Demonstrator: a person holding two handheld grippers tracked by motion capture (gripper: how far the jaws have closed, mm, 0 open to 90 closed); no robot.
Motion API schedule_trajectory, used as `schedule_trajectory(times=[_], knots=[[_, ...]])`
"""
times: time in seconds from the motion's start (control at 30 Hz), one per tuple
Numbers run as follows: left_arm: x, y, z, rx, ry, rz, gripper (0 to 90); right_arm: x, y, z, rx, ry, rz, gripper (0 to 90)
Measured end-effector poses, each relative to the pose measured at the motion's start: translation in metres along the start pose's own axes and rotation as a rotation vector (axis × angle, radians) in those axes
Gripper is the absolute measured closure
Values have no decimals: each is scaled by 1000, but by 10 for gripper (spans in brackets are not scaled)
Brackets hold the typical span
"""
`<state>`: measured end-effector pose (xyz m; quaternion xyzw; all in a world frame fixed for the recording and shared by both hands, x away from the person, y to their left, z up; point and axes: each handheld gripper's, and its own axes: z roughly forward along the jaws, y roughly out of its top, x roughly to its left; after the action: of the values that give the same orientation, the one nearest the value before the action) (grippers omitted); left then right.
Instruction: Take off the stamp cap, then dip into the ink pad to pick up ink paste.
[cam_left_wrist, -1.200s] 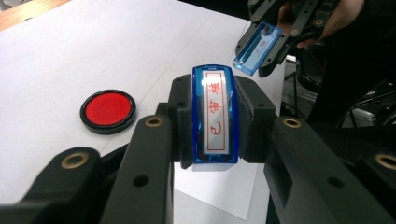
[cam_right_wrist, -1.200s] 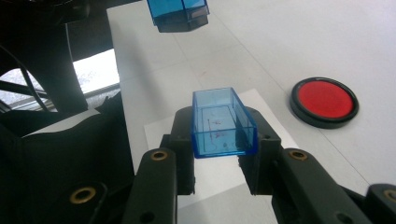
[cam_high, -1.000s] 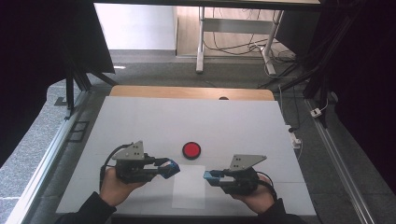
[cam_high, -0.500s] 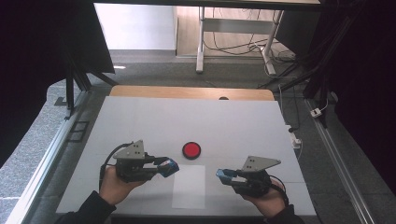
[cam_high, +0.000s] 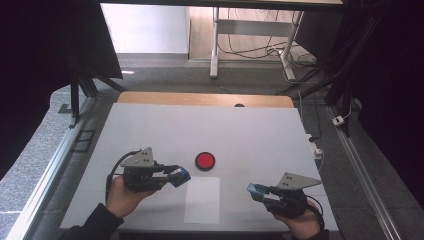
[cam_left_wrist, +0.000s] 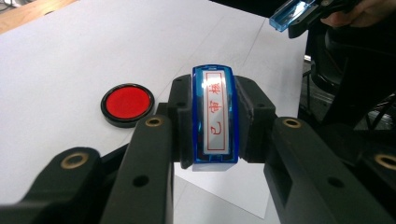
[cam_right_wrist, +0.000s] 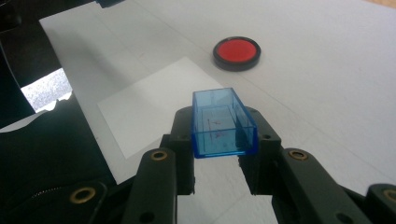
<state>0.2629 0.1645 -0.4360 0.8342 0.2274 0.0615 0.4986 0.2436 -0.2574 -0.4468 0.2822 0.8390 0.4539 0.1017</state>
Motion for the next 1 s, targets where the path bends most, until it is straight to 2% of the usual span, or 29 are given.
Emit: schedule_trajectory(times=[0.1, 0.23, 0.33, 0.57, 0.8, 1.0], knots=[[1, 0, 1, 0, 5, -3, 705, -1, -2, -3, -5, -7, 17, 685], [3, 1, 1, -1, 7, -5, 705, -3, -8, -8, -6, -45, 54, 685], [4, 0, 0, -2, 9, -10, 705, -4, -10, -12, -6, -61, 62, 685], [6, 2, 3, -3, 10, -22, 705, -6, -16, -19, -18, -72, 83, 685], [11, 7, 11, 6, 2, -42, 705, -8, -20, -24, 0, -87, 98, 686], [18, 11, 18, 11, 18, -60, 706, -10, -24, -27, -6, -87, 122, 684]])
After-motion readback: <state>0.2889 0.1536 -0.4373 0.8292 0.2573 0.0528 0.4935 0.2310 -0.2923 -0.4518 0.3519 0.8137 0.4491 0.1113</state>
